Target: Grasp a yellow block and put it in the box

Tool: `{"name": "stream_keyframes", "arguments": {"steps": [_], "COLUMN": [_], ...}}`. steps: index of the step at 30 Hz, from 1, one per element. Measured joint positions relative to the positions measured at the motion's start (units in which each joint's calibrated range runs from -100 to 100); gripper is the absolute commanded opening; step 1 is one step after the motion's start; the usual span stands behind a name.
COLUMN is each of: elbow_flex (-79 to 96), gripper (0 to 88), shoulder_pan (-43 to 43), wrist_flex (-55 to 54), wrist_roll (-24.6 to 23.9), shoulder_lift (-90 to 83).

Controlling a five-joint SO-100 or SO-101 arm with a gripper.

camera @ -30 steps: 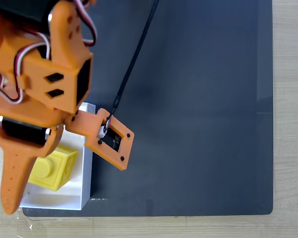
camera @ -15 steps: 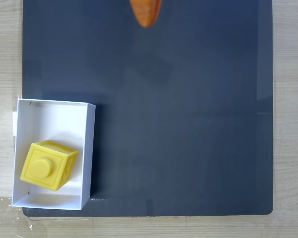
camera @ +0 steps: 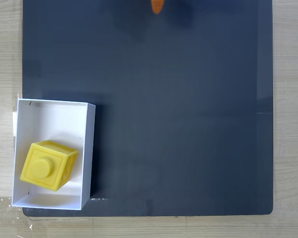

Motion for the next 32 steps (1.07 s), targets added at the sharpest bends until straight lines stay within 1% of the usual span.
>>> {"name": "stream_keyframes", "arguments": {"steps": [3, 7, 32], "elbow_flex": [7.77, 13.28, 13.64], "gripper": [2.3, 3.1, 2.6], "shoulder_pan": [0.54, 0.27, -0.18], "wrist_flex": [-0.43, -2.25, -2.25], "wrist_roll": [1.11, 1.11, 1.43], "shoulder_lift": [-2.02, -2.87, -3.03]}}
